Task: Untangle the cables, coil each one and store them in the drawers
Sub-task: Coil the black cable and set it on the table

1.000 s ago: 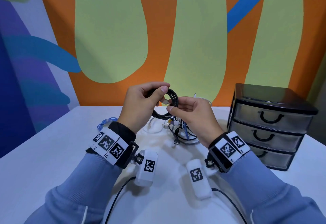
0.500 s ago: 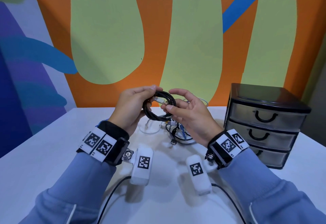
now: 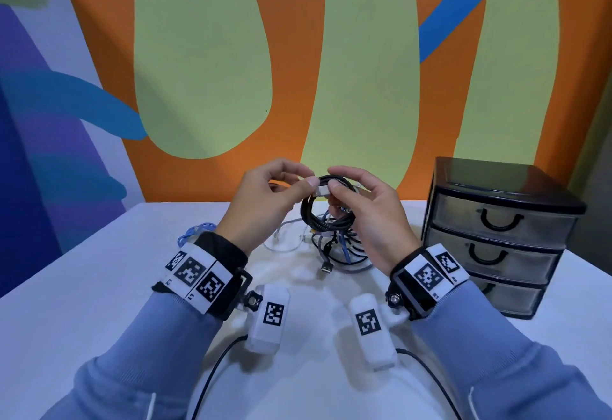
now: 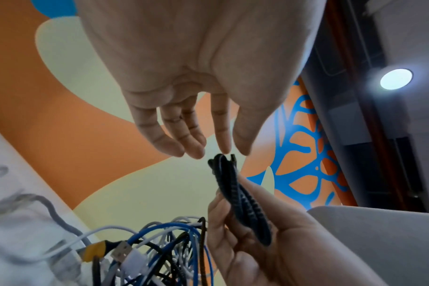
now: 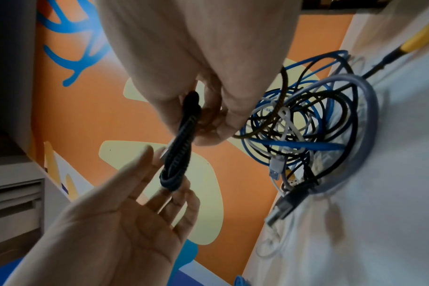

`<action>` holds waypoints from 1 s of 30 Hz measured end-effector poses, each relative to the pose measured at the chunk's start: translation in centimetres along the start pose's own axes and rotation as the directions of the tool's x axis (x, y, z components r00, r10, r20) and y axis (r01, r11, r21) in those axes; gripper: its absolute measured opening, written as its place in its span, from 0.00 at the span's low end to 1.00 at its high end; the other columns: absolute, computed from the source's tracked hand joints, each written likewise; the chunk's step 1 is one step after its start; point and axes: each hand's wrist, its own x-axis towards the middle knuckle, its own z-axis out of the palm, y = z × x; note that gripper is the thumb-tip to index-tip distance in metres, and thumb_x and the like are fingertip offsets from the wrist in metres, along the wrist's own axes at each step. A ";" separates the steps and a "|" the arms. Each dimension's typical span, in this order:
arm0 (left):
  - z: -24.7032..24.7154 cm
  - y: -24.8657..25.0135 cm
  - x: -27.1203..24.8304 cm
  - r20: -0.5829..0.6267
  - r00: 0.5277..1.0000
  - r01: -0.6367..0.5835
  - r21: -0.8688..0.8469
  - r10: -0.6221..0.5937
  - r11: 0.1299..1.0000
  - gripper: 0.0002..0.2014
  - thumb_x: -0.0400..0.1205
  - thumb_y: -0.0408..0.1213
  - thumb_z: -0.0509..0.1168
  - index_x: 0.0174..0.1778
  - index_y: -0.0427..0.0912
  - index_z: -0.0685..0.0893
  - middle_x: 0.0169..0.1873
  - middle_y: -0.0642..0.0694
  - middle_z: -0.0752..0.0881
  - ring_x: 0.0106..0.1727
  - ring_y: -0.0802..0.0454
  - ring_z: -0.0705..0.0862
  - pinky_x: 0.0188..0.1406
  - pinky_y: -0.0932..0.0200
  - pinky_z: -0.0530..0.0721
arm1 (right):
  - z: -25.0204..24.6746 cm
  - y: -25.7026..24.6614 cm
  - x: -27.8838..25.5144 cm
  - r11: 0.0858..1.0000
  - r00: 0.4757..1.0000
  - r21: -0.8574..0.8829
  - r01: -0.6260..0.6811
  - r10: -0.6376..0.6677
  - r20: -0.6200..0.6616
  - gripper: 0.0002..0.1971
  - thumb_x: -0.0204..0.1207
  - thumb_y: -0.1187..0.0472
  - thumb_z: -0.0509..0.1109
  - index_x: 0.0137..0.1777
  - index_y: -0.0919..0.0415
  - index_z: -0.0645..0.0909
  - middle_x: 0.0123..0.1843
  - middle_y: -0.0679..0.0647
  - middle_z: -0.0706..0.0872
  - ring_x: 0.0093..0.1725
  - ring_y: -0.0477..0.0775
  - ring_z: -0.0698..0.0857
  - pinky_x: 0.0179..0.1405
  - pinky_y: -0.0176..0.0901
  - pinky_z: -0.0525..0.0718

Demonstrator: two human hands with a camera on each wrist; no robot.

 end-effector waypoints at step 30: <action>-0.3 -0.5 0.2 -0.046 0.980 -0.162 0.388 0.194 0.907 0.11 0.74 0.45 0.86 0.45 0.53 0.91 0.37 0.57 0.91 0.40 0.59 0.88 0.45 0.64 0.82 | 0.1 1.3 0.6 0.944 0.978 -0.285 0.168 -0.125 0.166 0.14 0.88 0.70 0.69 0.67 0.56 0.89 0.43 0.49 0.92 0.39 0.54 0.85 0.48 0.48 0.88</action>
